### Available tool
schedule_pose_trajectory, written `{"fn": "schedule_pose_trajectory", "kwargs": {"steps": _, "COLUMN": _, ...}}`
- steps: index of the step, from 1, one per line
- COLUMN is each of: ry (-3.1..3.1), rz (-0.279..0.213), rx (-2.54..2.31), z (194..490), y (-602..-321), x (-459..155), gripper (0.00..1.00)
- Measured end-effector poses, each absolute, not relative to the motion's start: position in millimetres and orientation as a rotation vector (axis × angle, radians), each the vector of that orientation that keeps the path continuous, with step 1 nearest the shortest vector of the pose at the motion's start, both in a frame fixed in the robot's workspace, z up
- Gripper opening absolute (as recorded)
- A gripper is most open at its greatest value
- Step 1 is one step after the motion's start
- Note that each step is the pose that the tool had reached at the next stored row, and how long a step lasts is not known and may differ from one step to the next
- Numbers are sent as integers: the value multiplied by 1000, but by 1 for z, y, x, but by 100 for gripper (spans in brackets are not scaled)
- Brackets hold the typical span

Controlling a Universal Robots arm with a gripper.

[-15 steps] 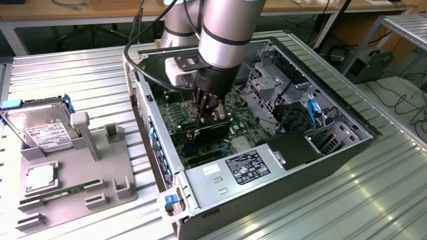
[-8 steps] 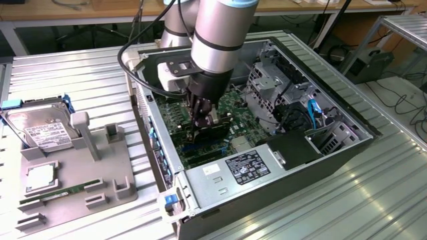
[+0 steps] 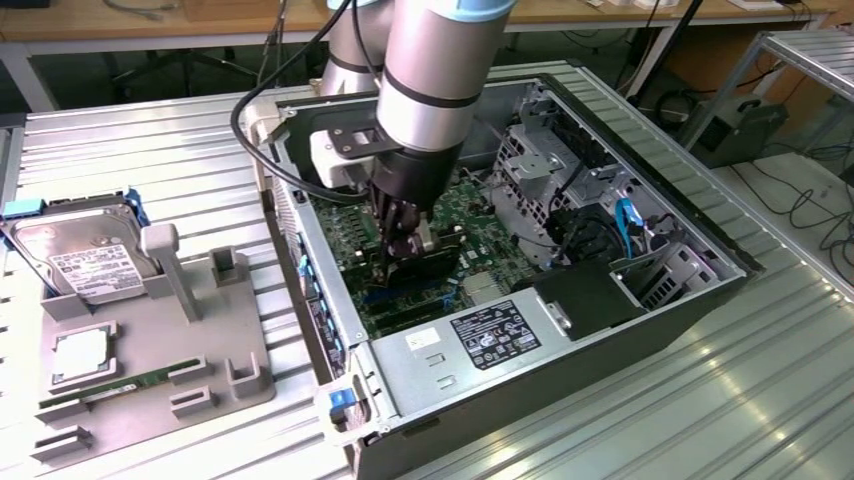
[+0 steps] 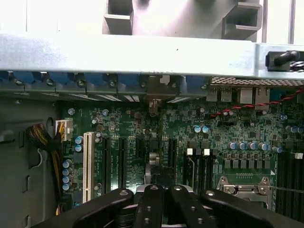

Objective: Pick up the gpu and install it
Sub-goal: 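Press down on the gpu until it lock into place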

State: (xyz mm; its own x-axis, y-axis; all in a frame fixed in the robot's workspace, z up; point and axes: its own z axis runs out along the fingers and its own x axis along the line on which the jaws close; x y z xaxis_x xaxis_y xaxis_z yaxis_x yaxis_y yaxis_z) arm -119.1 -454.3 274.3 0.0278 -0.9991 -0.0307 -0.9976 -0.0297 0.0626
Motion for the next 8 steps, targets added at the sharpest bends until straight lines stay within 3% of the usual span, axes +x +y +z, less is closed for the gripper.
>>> {"fn": "schedule_pose_trajectory", "kwargs": {"steps": 8, "ry": -2172, "rz": -102, "rx": 2235, "z": 272, "y": -455, "x": -119, "gripper": 11}}
